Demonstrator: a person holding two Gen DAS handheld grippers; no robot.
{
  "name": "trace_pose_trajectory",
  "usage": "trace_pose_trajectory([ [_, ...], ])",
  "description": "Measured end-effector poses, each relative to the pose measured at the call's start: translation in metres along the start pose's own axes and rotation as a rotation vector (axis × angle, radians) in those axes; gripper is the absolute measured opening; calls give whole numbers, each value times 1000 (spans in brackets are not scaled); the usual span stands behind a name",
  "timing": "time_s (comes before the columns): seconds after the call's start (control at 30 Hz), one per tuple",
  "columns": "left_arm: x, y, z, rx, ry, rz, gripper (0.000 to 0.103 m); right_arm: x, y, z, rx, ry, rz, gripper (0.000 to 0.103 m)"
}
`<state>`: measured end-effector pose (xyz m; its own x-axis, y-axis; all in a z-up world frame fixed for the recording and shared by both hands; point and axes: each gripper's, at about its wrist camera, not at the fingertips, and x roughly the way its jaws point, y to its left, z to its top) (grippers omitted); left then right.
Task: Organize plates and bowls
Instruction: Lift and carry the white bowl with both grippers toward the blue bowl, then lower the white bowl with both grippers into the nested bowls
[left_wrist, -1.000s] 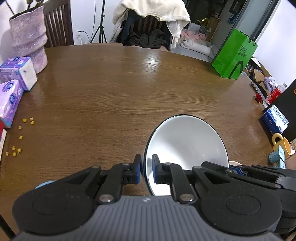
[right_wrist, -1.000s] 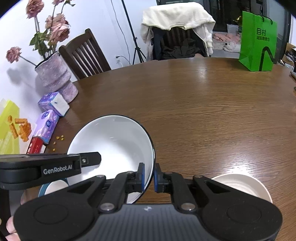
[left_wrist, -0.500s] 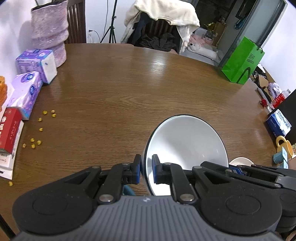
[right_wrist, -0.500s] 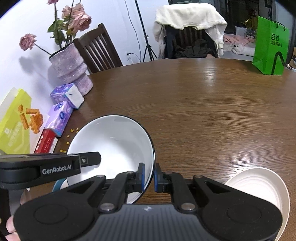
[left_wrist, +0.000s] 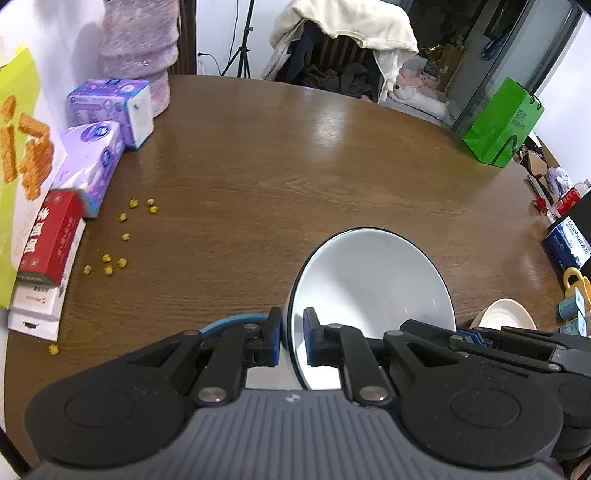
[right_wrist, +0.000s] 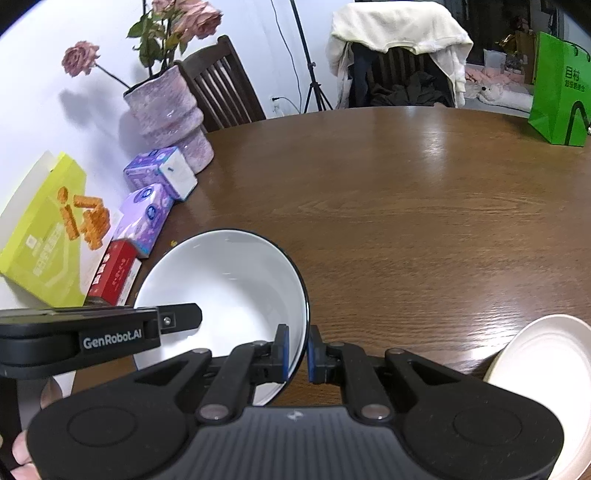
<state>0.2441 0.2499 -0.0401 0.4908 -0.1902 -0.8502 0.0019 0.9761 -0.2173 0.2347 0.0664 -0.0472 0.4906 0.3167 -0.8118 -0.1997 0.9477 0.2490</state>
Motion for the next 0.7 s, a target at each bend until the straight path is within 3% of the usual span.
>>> trace_pose_trajectory([
  [0.7,-1,47,-27,-39,47,14,12,18,48,-21,-43,65,0,9],
])
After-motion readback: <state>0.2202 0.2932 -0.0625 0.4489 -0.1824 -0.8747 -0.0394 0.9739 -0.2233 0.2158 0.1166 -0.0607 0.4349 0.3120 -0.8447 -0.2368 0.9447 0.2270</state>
